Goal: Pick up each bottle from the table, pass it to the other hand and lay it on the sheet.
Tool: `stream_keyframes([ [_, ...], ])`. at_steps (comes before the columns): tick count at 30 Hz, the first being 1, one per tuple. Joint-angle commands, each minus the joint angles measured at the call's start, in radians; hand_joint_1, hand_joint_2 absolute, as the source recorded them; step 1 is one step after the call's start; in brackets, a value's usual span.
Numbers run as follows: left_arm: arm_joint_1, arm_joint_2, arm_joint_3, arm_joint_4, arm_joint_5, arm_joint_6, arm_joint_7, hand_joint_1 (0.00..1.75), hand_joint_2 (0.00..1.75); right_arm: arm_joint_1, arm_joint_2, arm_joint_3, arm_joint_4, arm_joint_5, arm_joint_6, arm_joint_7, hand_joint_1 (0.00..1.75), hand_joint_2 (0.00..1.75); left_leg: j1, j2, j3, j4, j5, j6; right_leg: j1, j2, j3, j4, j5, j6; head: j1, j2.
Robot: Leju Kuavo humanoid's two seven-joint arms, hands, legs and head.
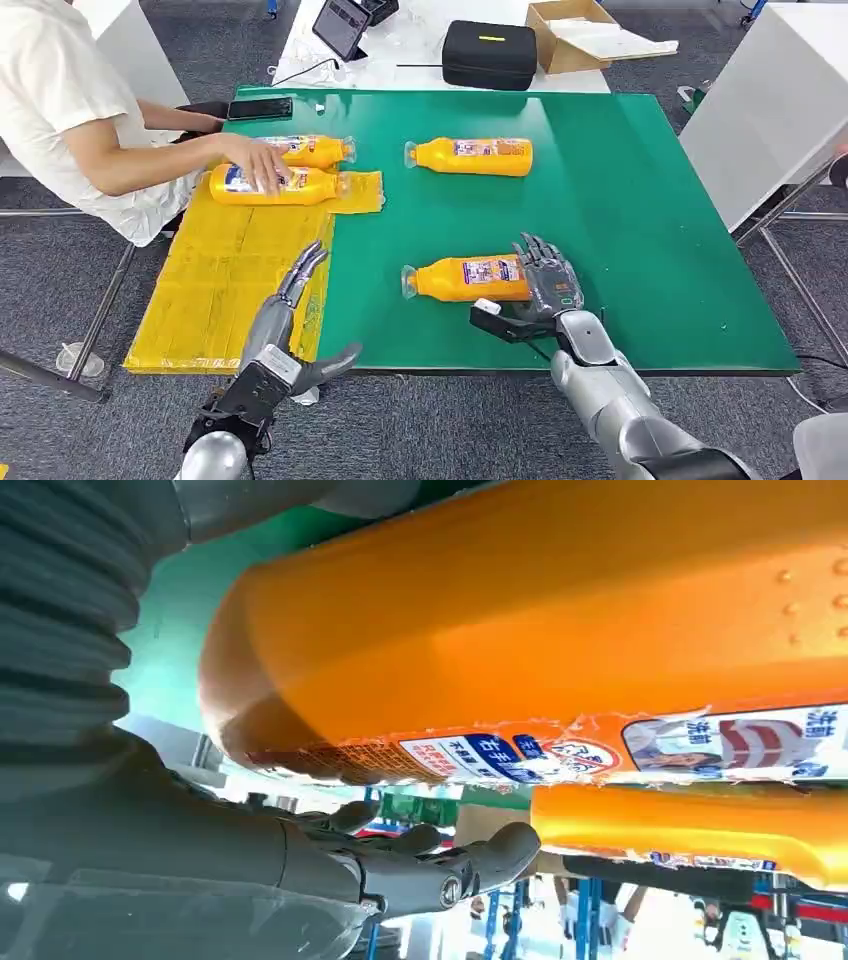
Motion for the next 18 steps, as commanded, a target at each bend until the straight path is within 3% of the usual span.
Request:
stream_keyframes([
  [1,-0.033,-0.003,-0.015,0.059,0.005,0.001,-0.002,0.00,1.75,-0.023,0.011,0.017,0.123,-0.012,0.185,0.073,0.07,1.75,-0.001,0.000,0.005,-0.002,-0.001,0.001,0.000,-0.002,0.005,-0.001,-0.002,-0.002,0.000,0.000],
  [2,-0.035,-0.003,-0.015,0.060,0.006,0.001,-0.002,0.00,1.75,-0.025,0.009,0.016,0.128,-0.014,0.200,0.080,1.34,1.75,0.000,-0.001,0.004,-0.001,-0.001,0.001,0.000,-0.002,0.004,-0.001,-0.001,-0.002,0.000,0.000],
  [3,-0.039,-0.004,-0.017,0.064,0.007,0.000,-0.002,0.00,1.75,-0.028,0.005,0.016,0.139,-0.015,0.233,0.089,1.55,1.75,0.000,-0.001,0.003,-0.001,0.000,0.001,0.000,-0.002,0.004,-0.001,-0.001,-0.001,0.000,0.000],
  [4,-0.043,-0.005,-0.017,0.068,0.009,0.000,-0.002,0.00,1.75,-0.027,-0.001,0.014,0.142,-0.019,0.248,0.091,1.62,1.75,0.000,0.000,0.003,-0.001,0.000,0.000,0.001,-0.001,0.003,-0.001,-0.001,-0.001,0.000,0.000],
  [9,-0.045,-0.006,-0.017,0.071,0.010,0.000,-0.002,0.00,1.75,-0.024,-0.004,0.013,0.141,-0.020,0.245,0.088,1.62,1.75,0.000,-0.002,0.007,-0.001,0.000,0.001,0.001,-0.003,0.006,-0.002,-0.002,-0.002,0.000,0.000],
  [10,-0.045,-0.006,-0.017,0.073,0.015,-0.002,-0.002,0.00,1.75,-0.027,-0.004,0.015,0.147,-0.019,0.262,0.096,1.75,1.75,0.000,-0.004,0.007,-0.002,0.001,0.001,0.001,-0.005,0.006,-0.003,-0.003,-0.004,0.000,0.000],
  [18,-0.057,0.000,-0.021,0.083,0.042,-0.006,-0.011,0.00,1.75,-0.013,-0.028,-0.059,0.159,-0.110,0.308,0.036,1.75,1.75,0.000,-0.005,0.010,-0.002,0.000,0.001,0.001,-0.005,0.010,-0.003,-0.002,-0.001,0.000,0.000],
])
